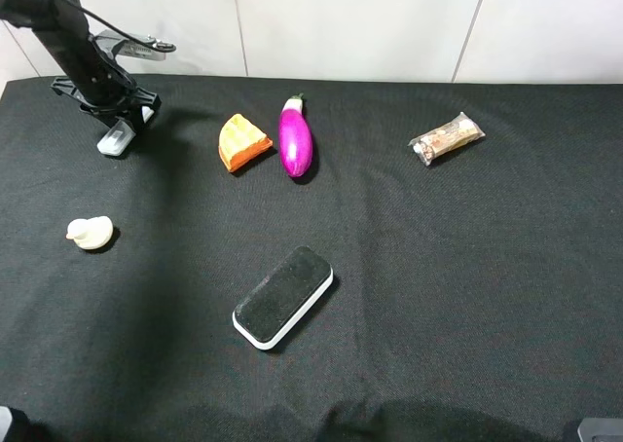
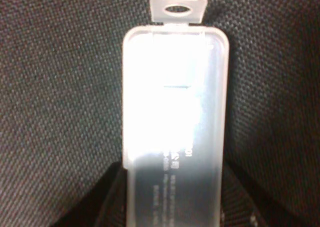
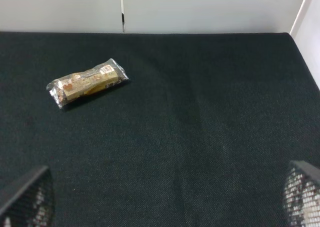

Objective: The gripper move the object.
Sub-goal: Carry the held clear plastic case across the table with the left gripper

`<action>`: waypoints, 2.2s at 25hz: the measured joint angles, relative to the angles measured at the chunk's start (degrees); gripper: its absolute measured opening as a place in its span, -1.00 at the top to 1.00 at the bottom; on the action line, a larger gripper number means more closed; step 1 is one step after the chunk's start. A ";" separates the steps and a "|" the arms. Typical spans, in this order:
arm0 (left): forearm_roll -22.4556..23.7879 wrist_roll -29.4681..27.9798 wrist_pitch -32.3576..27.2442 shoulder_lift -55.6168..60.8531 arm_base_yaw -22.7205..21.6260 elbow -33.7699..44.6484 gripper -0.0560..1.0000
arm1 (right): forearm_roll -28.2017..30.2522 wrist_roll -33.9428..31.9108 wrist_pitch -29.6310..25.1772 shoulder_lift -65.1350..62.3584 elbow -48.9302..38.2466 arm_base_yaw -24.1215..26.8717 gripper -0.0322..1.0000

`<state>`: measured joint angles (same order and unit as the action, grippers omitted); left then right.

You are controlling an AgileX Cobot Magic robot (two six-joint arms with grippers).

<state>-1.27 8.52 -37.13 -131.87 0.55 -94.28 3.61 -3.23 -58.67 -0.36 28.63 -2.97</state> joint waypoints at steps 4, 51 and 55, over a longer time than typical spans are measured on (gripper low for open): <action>0.00 -0.05 -3.81 0.06 0.00 -2.18 0.02 | 0.00 0.00 0.00 0.00 0.00 0.00 -0.41; 2.83 -8.52 -25.11 19.15 18.93 -2.44 0.02 | 0.00 0.00 0.00 0.00 0.00 0.00 -0.41; 2.83 -9.59 -25.06 19.21 22.42 -2.44 0.02 | 0.00 0.00 0.00 0.00 0.00 0.00 -0.41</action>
<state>1.56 -1.07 -62.19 -112.66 22.97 -96.72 3.61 -3.23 -58.67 -0.36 28.63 -2.97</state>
